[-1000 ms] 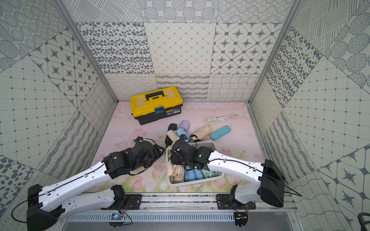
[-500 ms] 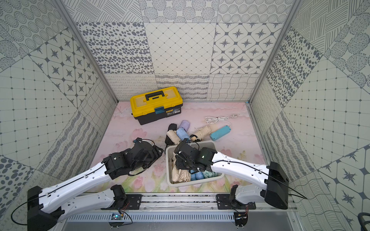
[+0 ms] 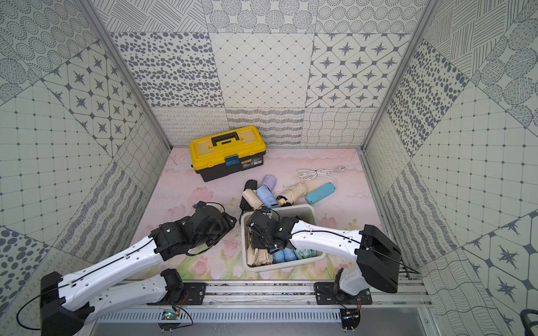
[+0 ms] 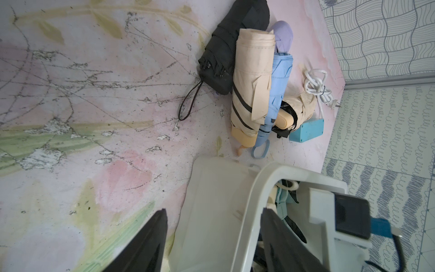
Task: Put the umbrella into the storage box
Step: Place the umbrella in the storage box, then pick up the umbrella from the center of the board.
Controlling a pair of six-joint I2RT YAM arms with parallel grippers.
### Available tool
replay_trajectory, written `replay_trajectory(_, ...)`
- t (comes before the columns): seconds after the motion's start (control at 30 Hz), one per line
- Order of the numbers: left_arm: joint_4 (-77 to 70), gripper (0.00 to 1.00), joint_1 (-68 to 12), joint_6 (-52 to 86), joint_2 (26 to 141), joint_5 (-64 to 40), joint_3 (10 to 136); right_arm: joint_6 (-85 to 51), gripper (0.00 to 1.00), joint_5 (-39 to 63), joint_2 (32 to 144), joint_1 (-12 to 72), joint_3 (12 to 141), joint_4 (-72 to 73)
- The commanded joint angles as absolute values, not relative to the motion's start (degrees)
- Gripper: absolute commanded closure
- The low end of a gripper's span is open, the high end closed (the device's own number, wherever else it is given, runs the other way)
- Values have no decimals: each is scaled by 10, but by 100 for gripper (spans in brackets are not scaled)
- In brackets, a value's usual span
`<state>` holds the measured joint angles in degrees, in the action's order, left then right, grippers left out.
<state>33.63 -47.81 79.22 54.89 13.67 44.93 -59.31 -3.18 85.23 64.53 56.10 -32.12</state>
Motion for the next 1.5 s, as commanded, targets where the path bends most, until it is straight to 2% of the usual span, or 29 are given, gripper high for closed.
replay_trajectory(0.0,315,32,-465,770,556,126,448,-596,43,-44,843,644,561,-272)
replay_trajectory(0.17,310,33,-454,756,561,120,451,-577,23,-36,779,633,560,-334)
replay_trajectory(0.27,304,33,-446,748,566,109,451,-558,22,-25,747,631,571,-394)
replay_trajectory(0.4,297,33,-431,741,571,96,452,-547,32,2,741,631,586,-451)
replay_trajectory(0.53,295,34,-424,733,575,88,454,-543,44,25,771,636,586,-438)
replay_trajectory(0.67,293,34,-419,728,578,82,457,-550,52,33,794,637,562,-403)
replay_trajectory(0.83,288,34,-410,700,597,68,474,-550,54,24,808,637,544,-382)
replay_trajectory(0.93,276,33,-395,680,618,45,486,-550,49,27,804,633,546,-382)
replay_trajectory(1.07,236,16,-374,640,638,21,495,-545,33,29,755,605,545,-394)
replay_trajectory(1.17,212,12,-350,618,669,4,512,-530,29,31,703,568,551,-406)
replay_trajectory(1.33,154,12,-310,595,752,-29,549,-484,27,40,651,499,575,-436)
replay_trajectory(1.47,97,16,-280,604,827,-74,575,-464,27,48,656,469,590,-438)
